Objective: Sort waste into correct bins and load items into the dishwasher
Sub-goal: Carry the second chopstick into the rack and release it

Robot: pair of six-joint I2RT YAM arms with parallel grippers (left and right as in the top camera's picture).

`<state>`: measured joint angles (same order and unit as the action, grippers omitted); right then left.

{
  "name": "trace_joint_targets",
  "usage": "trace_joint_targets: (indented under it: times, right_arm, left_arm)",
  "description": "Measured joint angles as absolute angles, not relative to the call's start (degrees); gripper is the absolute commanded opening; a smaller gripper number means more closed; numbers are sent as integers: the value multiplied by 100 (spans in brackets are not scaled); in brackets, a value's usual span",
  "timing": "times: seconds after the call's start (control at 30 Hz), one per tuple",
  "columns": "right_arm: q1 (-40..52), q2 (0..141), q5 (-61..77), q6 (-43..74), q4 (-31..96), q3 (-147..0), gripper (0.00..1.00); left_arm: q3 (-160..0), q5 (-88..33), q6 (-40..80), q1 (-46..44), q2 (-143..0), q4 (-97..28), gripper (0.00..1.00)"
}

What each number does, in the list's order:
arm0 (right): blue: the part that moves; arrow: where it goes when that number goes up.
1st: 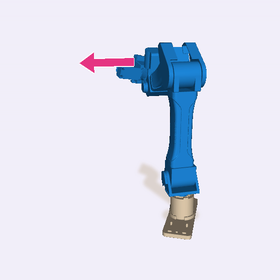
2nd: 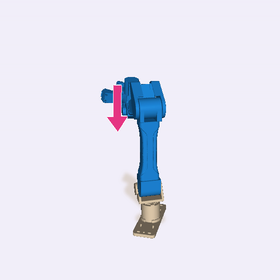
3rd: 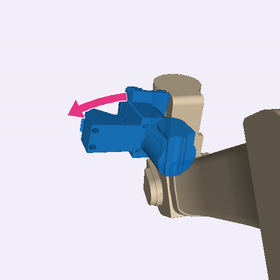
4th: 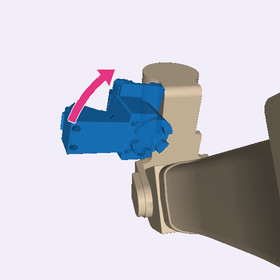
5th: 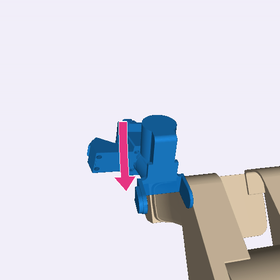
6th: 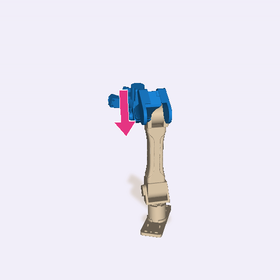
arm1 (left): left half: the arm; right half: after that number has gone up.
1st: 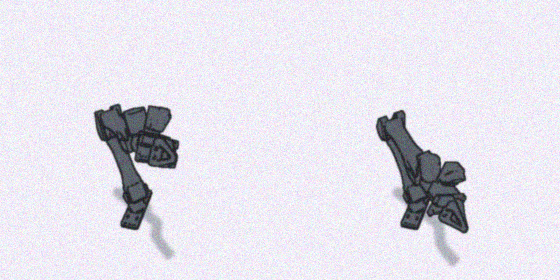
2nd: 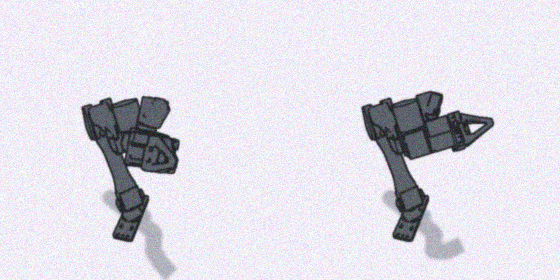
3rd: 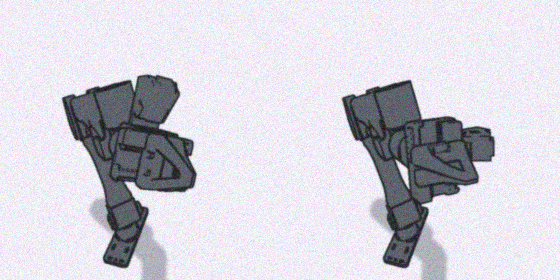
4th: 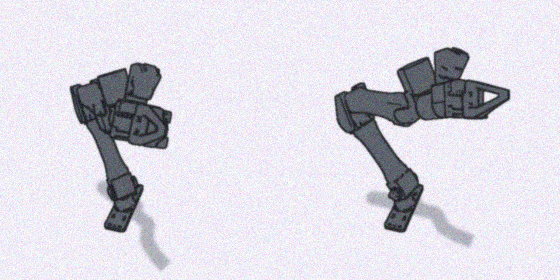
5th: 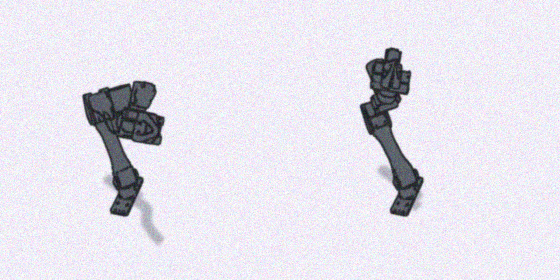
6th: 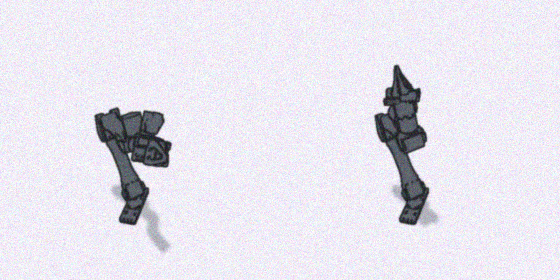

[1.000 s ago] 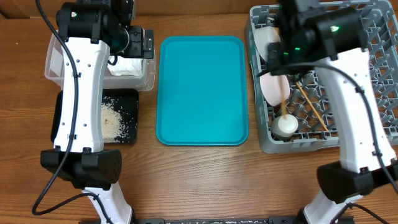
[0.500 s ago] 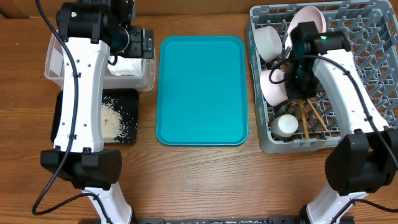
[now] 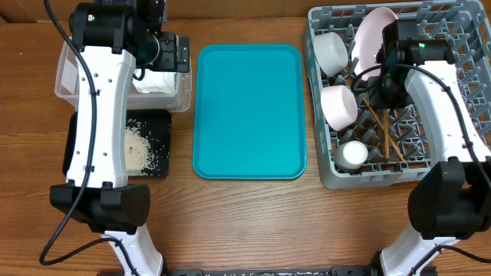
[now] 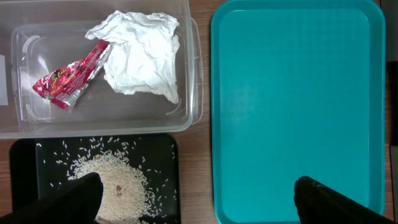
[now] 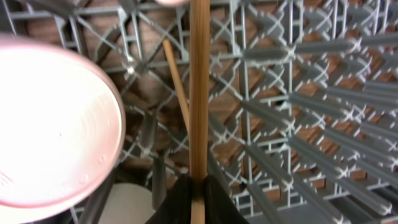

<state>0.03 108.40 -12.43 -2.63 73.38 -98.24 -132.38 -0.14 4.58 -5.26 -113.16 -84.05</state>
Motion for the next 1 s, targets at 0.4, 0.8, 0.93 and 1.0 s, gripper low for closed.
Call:
trace_joint_targets:
  times: [0.4, 0.8, 0.93, 1.0]
  right_arm:
    - [3, 10840, -1240, -305, 7299, -9686, 39]
    - [12, 10840, -1201, -211, 7371, -9640, 78]
    - [49, 10836, -1063, -156, 7679, -9793, 77]
    - [113, 10790, -934, -148, 7881, -10049, 78]
  left_arm:
    - [-13238, -14, 458, -526, -11316, -8405, 100]
    - [-13238, -14, 458, -526, -11316, -8405, 100]
    - [-13238, -14, 458, -526, -11316, -8407, 100]
    - [-13238, -14, 458, -526, -11316, -8405, 100]
